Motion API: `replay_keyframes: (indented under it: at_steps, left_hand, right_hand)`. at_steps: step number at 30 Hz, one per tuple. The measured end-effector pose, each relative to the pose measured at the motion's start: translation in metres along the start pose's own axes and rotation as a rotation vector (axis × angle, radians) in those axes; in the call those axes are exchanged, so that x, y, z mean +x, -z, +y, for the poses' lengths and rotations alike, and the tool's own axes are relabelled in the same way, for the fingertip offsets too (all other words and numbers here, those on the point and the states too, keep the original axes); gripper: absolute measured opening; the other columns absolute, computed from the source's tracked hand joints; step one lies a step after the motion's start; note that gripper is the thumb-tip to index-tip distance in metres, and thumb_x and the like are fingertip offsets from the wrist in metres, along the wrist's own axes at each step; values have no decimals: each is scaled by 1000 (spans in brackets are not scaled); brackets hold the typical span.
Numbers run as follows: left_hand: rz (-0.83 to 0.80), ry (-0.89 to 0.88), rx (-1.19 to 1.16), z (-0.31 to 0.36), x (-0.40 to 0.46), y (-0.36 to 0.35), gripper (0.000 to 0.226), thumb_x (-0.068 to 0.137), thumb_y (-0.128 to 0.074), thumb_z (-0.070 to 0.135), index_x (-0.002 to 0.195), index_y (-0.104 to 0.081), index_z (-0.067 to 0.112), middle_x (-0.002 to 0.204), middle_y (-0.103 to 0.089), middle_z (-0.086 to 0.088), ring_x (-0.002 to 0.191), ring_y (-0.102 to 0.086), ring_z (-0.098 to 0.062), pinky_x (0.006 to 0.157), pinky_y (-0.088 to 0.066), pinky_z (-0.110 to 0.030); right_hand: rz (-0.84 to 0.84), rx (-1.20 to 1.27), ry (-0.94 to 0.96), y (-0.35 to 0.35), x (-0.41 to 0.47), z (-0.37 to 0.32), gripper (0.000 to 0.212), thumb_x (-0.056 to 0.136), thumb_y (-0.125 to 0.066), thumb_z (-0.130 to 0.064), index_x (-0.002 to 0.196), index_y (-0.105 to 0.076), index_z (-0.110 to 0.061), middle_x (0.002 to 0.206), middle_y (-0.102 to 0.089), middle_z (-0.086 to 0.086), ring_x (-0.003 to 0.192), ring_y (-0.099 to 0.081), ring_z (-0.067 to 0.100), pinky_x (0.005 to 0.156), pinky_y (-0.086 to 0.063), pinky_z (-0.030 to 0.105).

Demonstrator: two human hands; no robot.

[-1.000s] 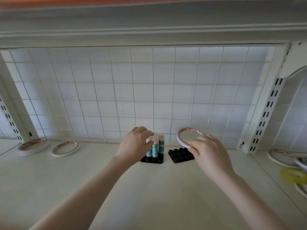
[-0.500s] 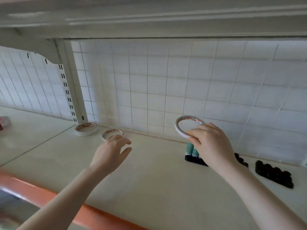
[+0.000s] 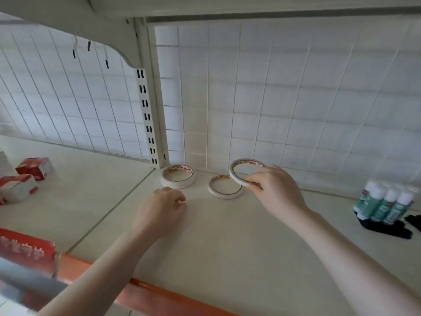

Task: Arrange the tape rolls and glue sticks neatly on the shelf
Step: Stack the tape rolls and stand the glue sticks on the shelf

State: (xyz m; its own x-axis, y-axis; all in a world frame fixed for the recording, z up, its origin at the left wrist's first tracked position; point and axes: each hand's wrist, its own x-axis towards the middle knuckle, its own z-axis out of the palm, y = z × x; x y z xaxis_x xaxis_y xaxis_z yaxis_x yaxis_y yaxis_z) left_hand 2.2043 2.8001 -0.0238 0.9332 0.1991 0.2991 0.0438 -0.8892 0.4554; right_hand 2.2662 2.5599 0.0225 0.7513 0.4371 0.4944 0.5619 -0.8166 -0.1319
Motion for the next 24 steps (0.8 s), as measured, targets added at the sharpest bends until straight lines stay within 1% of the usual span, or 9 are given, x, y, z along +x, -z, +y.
replay_keyframes:
  at_steps: [2, 4, 8, 11, 14, 16, 20, 24]
  left_hand:
    - [2, 14, -41, -2, 3, -6, 18, 84, -56, 20, 94, -70, 23, 90, -57, 6, 95, -55, -18, 80, -47, -32]
    - [-9, 29, -82, -5, 6, -9, 17, 83, -57, 19, 92, -71, 22, 86, -54, 7, 95, -55, -19, 82, -47, -34]
    - [-5, 44, -125, -12, 8, -8, 13, 83, -60, 18, 90, -71, 21, 83, -51, 7, 93, -55, -22, 81, -49, -39]
    - [7, 54, -128, -9, 6, -5, 14, 84, -58, 19, 90, -70, 19, 89, -55, 4, 93, -55, -21, 80, -49, -38]
    - [-1, 70, -101, -7, 4, -1, 17, 85, -55, 22, 95, -69, 22, 98, -59, 4, 96, -54, -18, 79, -48, -34]
    - [-7, 59, -78, -6, 2, 1, 19, 86, -54, 24, 99, -68, 22, 101, -59, 4, 99, -53, -17, 79, -46, -31]
    - [-28, 55, -44, -4, 1, 3, 21, 89, -51, 27, 103, -66, 24, 105, -58, 5, 105, -50, -15, 78, -42, -27]
    - [-38, 48, -18, -3, 0, 4, 21, 89, -50, 27, 102, -66, 26, 106, -58, 6, 105, -49, -15, 79, -42, -27]
  right_hand:
    - [-35, 6, 4, -11, 9, -11, 15, 90, -57, -24, 88, -70, -17, 86, -63, 3, 89, -48, 24, 67, -28, 31]
    - [-53, 16, 11, -21, 15, -18, 15, 90, -58, -24, 93, -71, -19, 90, -66, 4, 92, -50, 25, 70, -32, 31]
    - [-110, -13, 27, -37, 21, -23, 15, 89, -56, -24, 86, -69, -17, 86, -64, 3, 89, -50, 24, 70, -32, 31]
    - [-161, -28, 21, -46, 22, -23, 18, 89, -56, -27, 84, -68, -16, 85, -63, 1, 89, -49, 22, 74, -38, 32]
    - [-170, -11, 7, -53, 20, -23, 17, 88, -58, -29, 81, -68, -16, 81, -62, 0, 90, -50, 21, 76, -44, 34]
    - [-183, -21, -4, -55, 20, -23, 18, 88, -59, -29, 80, -68, -17, 80, -61, 0, 91, -51, 21, 75, -44, 35]
    - [-195, -34, -10, -57, 21, -22, 17, 88, -58, -29, 84, -70, -17, 83, -63, -1, 92, -51, 20, 76, -43, 35]
    - [-206, 4, -2, -55, 23, -21, 14, 87, -60, -26, 79, -69, -18, 78, -60, 0, 85, -49, 21, 73, -42, 34]
